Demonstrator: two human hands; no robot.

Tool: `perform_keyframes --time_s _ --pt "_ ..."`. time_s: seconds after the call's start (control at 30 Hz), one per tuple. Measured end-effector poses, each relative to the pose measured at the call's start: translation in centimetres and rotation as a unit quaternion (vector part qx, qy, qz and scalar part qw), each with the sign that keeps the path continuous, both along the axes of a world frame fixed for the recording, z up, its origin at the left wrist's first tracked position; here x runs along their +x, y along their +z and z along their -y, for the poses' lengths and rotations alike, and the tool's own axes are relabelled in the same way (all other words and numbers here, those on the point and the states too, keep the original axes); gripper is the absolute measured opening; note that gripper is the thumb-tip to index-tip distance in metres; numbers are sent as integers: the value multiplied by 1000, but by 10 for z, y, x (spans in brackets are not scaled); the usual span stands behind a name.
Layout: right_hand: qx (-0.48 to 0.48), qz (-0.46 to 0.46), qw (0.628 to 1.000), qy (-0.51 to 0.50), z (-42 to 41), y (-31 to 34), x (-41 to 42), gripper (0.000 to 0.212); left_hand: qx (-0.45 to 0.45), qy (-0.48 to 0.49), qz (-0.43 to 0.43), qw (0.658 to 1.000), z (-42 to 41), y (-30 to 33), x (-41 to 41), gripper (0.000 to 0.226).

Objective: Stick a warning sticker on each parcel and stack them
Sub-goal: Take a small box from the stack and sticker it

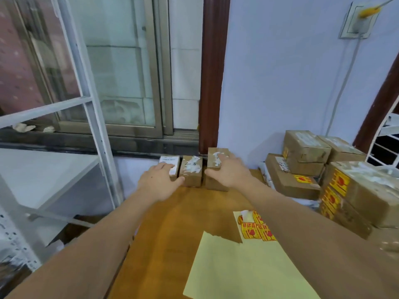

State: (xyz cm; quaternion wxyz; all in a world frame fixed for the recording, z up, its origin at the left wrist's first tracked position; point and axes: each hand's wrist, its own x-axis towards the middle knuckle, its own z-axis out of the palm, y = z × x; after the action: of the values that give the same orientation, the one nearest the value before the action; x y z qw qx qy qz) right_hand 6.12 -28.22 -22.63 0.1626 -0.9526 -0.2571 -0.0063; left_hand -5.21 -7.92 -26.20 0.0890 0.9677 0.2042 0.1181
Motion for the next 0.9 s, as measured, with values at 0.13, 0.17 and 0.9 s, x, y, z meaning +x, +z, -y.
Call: perform_keyframes --time_s 0.13,0.17,0.9 --pt "-11 -6 999 -41 -27 -6 33 98 -32 33 -13 999 -28 -11 30 79" --pt "-12 -14 999 -49 -32 -8 39 102 -56 47 -12 997 -33 -13 38 80" --pt "-13 97 995 -11 -39 -45 60 80 -131 159 77 975 -45 -48 74 68"
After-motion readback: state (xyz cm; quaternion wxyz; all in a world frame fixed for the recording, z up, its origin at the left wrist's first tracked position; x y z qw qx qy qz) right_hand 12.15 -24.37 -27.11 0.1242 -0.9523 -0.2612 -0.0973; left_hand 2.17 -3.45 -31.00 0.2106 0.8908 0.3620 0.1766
